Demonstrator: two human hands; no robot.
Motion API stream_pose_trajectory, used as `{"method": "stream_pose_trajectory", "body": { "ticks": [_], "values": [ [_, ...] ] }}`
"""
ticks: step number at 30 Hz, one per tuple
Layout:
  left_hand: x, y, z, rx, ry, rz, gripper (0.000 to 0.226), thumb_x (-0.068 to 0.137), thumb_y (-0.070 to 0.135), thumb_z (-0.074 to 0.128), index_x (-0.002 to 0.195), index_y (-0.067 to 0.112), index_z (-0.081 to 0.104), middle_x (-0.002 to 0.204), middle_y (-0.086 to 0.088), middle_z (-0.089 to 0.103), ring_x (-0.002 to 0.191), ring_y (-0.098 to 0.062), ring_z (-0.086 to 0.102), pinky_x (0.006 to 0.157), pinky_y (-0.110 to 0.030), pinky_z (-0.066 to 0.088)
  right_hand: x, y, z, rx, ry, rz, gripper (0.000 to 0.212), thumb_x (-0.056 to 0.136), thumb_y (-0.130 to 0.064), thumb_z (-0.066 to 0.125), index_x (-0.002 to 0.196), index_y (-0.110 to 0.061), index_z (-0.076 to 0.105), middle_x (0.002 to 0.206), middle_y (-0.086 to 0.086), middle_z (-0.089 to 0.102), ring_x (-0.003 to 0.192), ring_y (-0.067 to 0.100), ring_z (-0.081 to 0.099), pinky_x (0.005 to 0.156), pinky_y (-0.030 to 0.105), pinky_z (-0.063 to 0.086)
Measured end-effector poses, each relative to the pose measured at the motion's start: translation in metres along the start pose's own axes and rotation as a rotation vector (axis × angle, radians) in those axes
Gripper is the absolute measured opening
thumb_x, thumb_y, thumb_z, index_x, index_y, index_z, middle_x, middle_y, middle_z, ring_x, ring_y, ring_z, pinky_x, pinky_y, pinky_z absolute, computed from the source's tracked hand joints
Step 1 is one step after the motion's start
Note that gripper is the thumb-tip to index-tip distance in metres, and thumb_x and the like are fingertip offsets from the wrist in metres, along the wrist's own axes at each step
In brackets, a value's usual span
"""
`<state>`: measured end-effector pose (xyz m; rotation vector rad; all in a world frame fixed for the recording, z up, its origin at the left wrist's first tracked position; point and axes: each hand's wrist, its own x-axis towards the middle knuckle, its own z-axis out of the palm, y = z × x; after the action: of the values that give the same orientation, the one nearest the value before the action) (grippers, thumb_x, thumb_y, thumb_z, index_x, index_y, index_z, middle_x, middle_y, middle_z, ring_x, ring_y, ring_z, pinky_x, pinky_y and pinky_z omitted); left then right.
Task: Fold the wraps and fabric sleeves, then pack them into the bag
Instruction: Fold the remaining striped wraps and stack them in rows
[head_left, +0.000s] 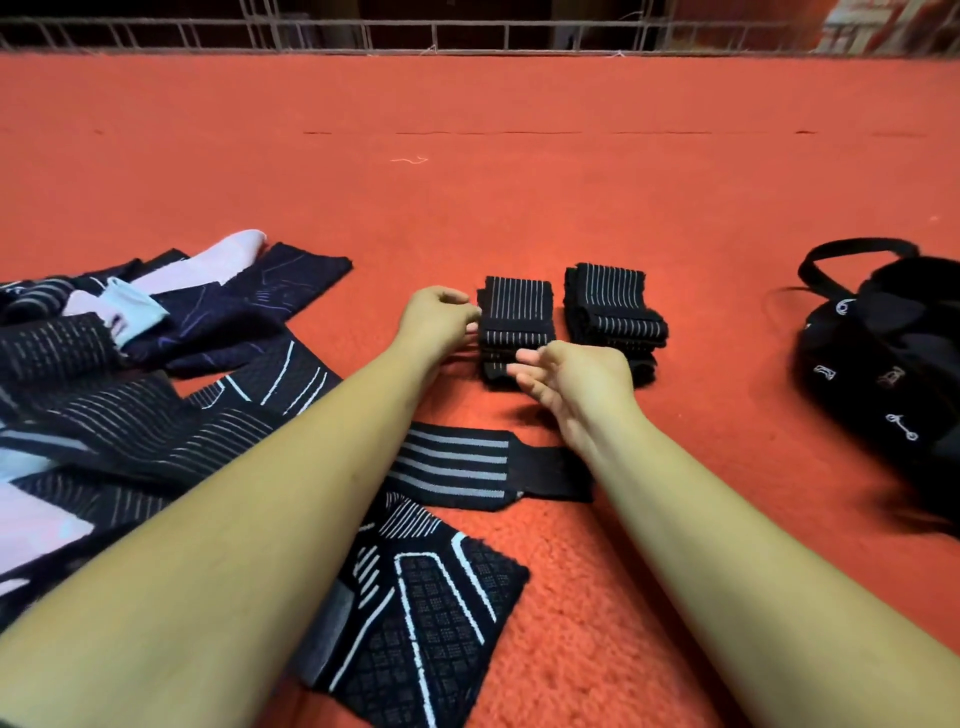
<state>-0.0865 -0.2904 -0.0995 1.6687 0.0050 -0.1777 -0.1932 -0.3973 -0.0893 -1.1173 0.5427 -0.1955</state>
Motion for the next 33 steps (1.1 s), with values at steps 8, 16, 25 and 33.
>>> {"method": "stream_pose_trajectory", "body": {
  "ticks": [8, 16, 25, 33],
  "values": [
    [-0.073, 0.008, -0.027, 0.428, -0.176, 0.224, 0.016, 0.089, 0.005, 0.062, 0.079, 0.017, 0.062, 0.080, -0.004, 0.067, 0.069, -0.015, 0.059, 0.065, -0.026, 0.046, -0.024, 0.005, -0.040, -1.434, -0.192, -0.315, 0.031, 0.076, -0.042, 0.079, 0.083, -0.014, 0.068, 0.091, 0.007, 0.070, 0.091, 0.026, 0.065, 0.085, 0.037, 0.052],
    [-0.126, -0.042, -0.056, 0.880, -0.325, 0.441, 0.060, 0.084, 0.051, 0.071, 0.134, 0.021, 0.057, 0.131, 0.004, 0.063, 0.121, -0.011, 0.057, 0.109, -0.035, 0.039, -0.046, -0.011, -0.027, -1.658, -0.428, -0.205, 0.031, 0.083, -0.036, 0.076, 0.078, -0.012, 0.057, 0.075, 0.006, 0.057, 0.071, 0.021, 0.052, 0.058, 0.028, 0.037],
    [-0.125, -0.061, -0.067, 0.787, -0.304, 0.697, 0.119, 0.061, 0.092, 0.052, 0.156, 0.028, 0.020, 0.156, 0.009, 0.034, 0.140, 0.000, 0.025, 0.121, -0.035, 0.016, -0.083, -0.069, -0.022, -0.775, -0.520, -0.144, 0.022, 0.090, -0.004, 0.067, 0.075, -0.008, 0.051, 0.057, 0.015, 0.061, 0.047, 0.022, 0.063, 0.041, 0.023, 0.045],
    [-0.131, -0.058, -0.076, 0.682, -0.177, 0.612, 0.118, 0.060, 0.093, 0.051, 0.153, 0.024, 0.026, 0.127, 0.009, 0.031, 0.125, -0.015, 0.035, 0.114, -0.034, 0.024, -0.068, -0.088, -0.041, -1.008, -0.339, -0.385, 0.015, 0.093, -0.007, 0.066, 0.088, -0.005, 0.052, 0.058, 0.007, 0.058, 0.039, 0.020, 0.060, 0.035, 0.023, 0.039]
  ]
}}
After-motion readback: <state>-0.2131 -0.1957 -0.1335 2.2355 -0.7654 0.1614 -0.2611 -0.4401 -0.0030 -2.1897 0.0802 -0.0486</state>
